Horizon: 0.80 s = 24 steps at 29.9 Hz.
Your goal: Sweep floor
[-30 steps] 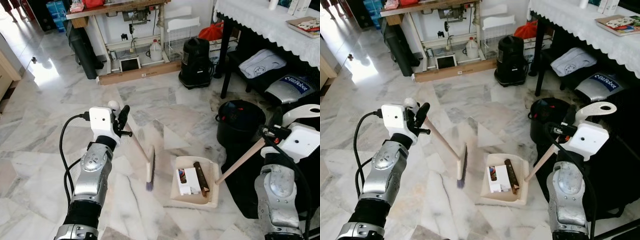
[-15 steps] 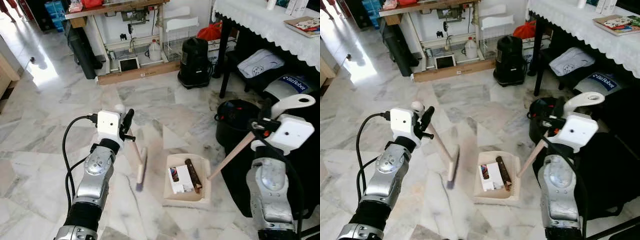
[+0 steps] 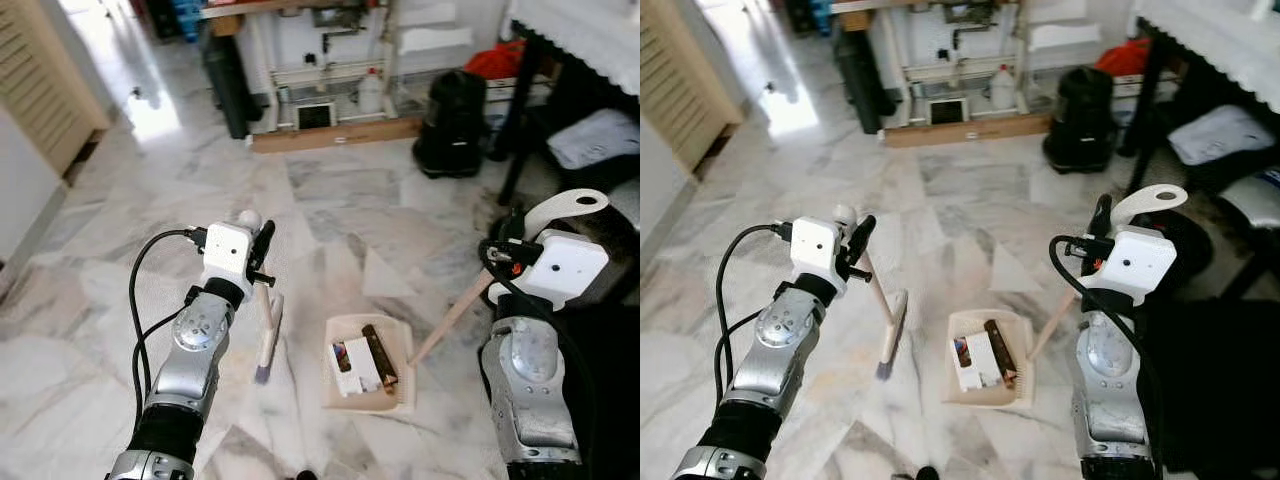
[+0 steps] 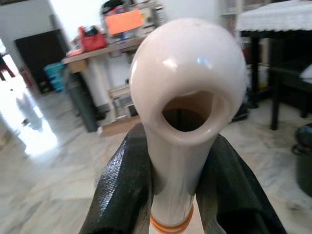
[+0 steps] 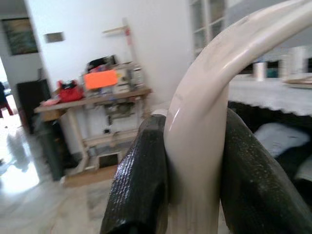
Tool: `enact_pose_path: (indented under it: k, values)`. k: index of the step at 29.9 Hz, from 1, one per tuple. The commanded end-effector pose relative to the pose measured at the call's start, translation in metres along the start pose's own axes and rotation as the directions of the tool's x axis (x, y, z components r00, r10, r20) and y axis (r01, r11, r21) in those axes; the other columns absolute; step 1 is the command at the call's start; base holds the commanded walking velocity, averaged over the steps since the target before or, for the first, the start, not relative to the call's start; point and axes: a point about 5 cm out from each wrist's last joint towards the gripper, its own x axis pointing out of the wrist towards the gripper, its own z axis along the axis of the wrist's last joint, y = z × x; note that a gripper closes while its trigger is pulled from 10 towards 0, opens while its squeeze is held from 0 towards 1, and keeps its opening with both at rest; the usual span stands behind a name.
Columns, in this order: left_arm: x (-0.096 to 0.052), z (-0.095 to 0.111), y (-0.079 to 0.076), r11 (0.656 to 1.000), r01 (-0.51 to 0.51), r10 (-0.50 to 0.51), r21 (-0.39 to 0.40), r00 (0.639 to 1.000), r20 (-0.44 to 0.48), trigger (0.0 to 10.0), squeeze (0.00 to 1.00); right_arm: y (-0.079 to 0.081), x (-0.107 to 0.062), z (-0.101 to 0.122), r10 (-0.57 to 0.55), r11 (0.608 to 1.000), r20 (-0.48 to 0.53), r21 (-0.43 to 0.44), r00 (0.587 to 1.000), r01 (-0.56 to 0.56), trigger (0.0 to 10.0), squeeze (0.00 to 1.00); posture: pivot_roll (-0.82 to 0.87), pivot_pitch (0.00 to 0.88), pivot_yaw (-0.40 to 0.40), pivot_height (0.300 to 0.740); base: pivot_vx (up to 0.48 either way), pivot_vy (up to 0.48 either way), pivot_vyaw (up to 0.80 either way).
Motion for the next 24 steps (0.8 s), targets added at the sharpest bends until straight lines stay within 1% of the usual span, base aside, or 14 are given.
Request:
enact_pose_path:
  k: [1, 7, 24]
  values:
    - [-0.0010, 0.0040, 0.0069, 0.999, -0.022, 0.021, 0.036, 0.999, 0.028, 10.0, 0.00, 0.0064, 0.0034, 0.0184, 0.017, 0.999, 0.080, 0.032, 0.997, -0.020, 10.0, 0.00, -0.04, 0.090, 0.119, 0.740, 0.000, 0.000, 0.80]
    - [-0.0040, 0.0011, 0.0090, 0.998, -0.038, 0.038, 0.041, 0.999, 0.014, 10.0, 0.00, 0.0081, 0.0038, 0.0188, 0.031, 0.999, 0.078, 0.032, 0.996, -0.034, 10.0, 0.00, -0.04, 0.095, 0.114, 0.740, 0.000, 0.000, 0.80]
    - [-0.0060, -0.0016, 0.0121, 0.998, -0.055, 0.055, 0.041, 0.998, 0.000, 10.0, 0.00, 0.0107, 0.0048, 0.0183, 0.041, 0.998, 0.073, 0.042, 0.996, -0.044, 10.0, 0.00, -0.04, 0.093, 0.116, 0.740, 0.000, 0.000, 0.80]
